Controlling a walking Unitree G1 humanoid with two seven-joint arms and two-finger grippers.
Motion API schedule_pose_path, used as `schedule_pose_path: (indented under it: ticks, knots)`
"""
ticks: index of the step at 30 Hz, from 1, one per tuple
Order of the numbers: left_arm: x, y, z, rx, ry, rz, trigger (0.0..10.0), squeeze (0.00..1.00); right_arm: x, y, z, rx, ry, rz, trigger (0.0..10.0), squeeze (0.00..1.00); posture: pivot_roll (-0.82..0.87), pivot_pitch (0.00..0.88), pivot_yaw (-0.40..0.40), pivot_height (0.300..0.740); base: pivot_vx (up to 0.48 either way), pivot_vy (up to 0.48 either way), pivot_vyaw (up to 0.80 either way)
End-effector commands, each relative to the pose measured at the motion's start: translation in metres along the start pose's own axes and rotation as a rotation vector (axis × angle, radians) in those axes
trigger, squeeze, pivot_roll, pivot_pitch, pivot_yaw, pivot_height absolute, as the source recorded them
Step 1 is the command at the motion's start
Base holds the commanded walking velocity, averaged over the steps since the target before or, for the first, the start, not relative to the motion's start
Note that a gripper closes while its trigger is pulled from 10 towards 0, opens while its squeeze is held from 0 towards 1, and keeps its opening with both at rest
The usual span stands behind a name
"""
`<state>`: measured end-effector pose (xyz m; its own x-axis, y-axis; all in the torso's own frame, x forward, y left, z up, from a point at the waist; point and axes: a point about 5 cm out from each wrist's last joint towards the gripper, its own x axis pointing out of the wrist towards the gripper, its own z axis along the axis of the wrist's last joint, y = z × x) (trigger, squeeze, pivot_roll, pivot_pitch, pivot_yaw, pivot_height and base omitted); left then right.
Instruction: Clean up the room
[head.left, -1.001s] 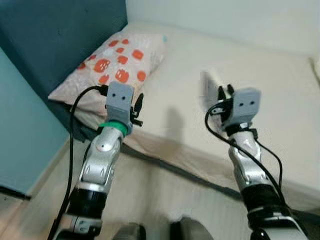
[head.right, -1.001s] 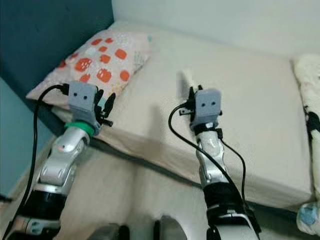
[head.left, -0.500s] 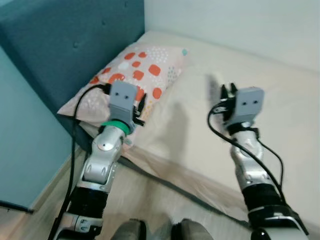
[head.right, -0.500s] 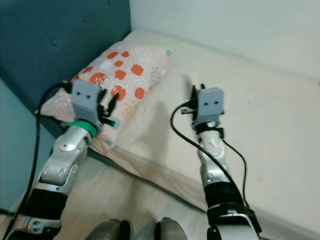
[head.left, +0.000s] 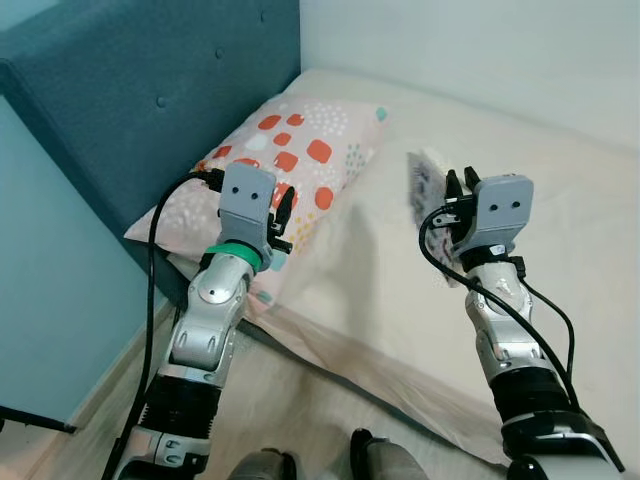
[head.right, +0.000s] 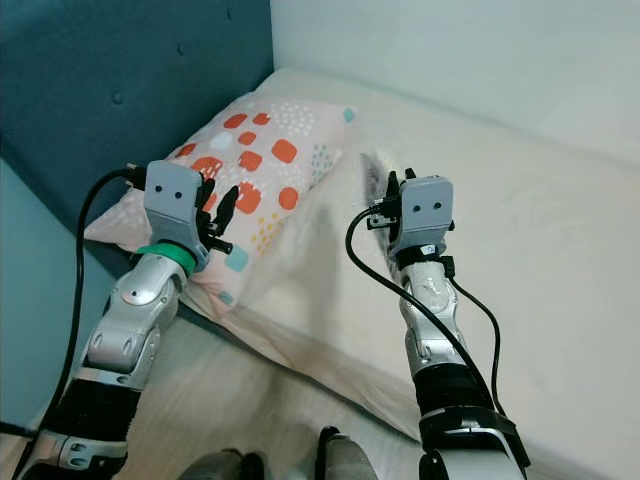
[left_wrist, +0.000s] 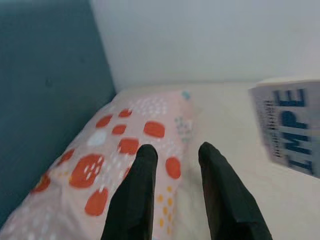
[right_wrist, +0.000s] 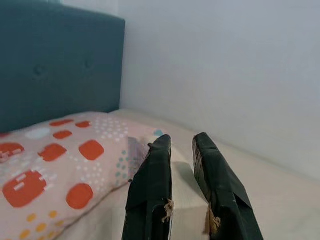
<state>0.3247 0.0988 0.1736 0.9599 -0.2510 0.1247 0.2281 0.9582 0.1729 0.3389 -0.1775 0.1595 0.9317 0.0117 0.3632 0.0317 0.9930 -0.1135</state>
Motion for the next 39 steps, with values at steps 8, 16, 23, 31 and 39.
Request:
schedule_pose_path:
  ticks: [8,16,23,31,39]
  knots:
    - [-0.022,-0.012,-0.031,0.157,0.074,-0.116,10.0,0.00,-0.011,-0.008,-0.027,0.381,0.142,-0.129,10.0,0.00,0.01,0.062,0.078,0.715,0.000,0.000,0.00]
    - [-0.027,-0.010,-0.029,0.145,0.076,-0.117,10.0,0.00,-0.015,-0.012,-0.036,0.346,0.193,-0.031,10.0,0.00,0.02,0.108,0.085,0.715,0.000,0.000,0.00]
    - [-0.032,-0.010,-0.026,0.136,0.075,-0.119,10.0,0.00,-0.014,-0.007,-0.039,0.397,0.246,0.121,10.0,0.00,0.03,0.137,0.078,0.715,0.000,0.000,0.00]
    - [-0.049,-0.010,-0.022,0.124,0.088,-0.102,10.0,0.00,0.007,-0.016,-0.035,0.569,0.251,0.214,10.0,0.00,0.08,0.216,0.069,0.715,0.000,0.000,0.00]
    - [-0.067,-0.004,-0.013,0.123,0.098,-0.081,10.0,0.00,0.021,-0.017,-0.029,0.707,0.232,0.247,10.0,0.00,0.14,0.297,0.080,0.715,0.000,0.000,0.00]
